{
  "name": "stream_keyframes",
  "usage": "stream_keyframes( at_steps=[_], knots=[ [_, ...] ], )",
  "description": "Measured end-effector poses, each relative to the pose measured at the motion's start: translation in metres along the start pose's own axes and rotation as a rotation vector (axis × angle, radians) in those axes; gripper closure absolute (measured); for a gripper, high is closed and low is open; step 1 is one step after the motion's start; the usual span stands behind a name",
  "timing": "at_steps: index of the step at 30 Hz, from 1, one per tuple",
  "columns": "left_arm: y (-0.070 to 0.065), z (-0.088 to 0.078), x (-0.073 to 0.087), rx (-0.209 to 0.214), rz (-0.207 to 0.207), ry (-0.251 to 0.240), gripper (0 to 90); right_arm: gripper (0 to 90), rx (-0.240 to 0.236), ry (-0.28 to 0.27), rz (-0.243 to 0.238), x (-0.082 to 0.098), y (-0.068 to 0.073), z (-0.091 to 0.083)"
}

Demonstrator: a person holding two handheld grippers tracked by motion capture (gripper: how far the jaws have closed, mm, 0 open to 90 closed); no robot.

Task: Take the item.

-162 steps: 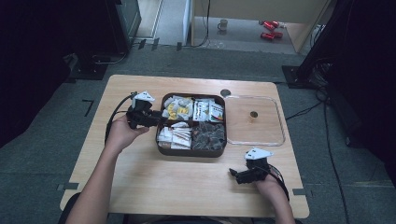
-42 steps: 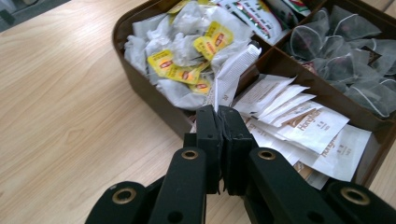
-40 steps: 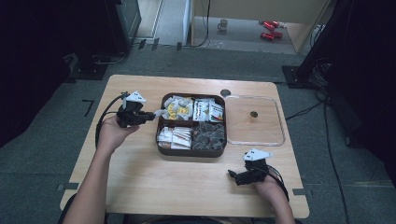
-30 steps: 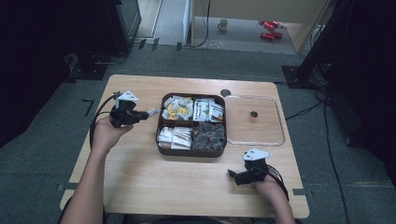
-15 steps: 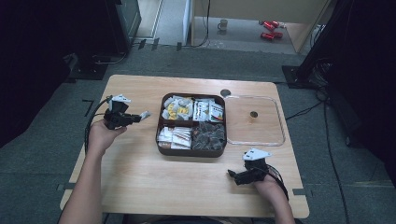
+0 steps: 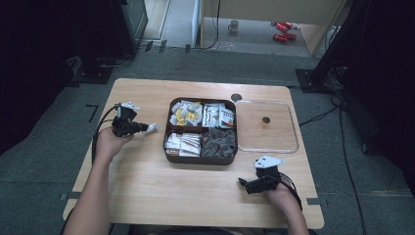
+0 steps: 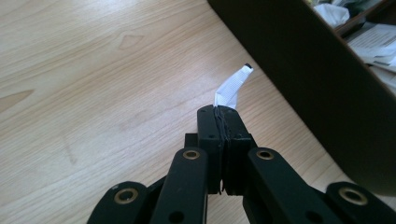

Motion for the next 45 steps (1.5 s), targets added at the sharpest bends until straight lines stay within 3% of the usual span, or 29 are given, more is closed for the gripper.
stream_keyframes(
  at_steps=[4,10,15,21,25,30,35,45],
  knots=[
    [0.000,0.002,-0.002,0.003,-0.002,-0.011,89.5,0.0,0.000,0.000,0.000,0.000,0.000,0.000],
    [-0.007,0.017,-0.001,-0.011,0.035,0.043,89.2,0.0,0.000,0.000,0.000,0.000,0.000,0.000],
    [-0.012,0.028,-0.004,0.023,0.027,0.046,86.3,0.0,0.000,0.000,0.001,0.000,0.000,0.000],
    [-0.011,0.028,-0.004,0.052,0.004,0.036,78.1,0.0,0.000,0.000,0.000,0.000,0.000,0.000],
    [-0.011,0.025,-0.004,0.087,-0.025,0.027,71.4,0.0,0.000,0.000,0.000,0.000,0.000,0.000],
    [-0.011,0.013,-0.004,0.059,-0.021,-0.018,64.8,0.0,0.000,0.000,0.000,0.000,0.000,0.000],
    [-0.009,0.002,-0.001,0.025,-0.013,-0.059,63.7,0.0,0.000,0.000,0.000,0.000,0.000,0.000],
    [-0.001,-0.016,0.013,0.024,-0.040,-0.119,57.7,0.0,0.000,0.000,0.000,0.000,0.000,0.000]
  ],
)
Point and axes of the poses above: each handheld gripper's, and its own axes: z roughly forward along the jaws, x roughly out of its underside, y roughly to its left, the point moved 8 cm from there along z, roughly forward along the jaws, and after that the axes turned 13 degrees about y, right-handed, at the moved point
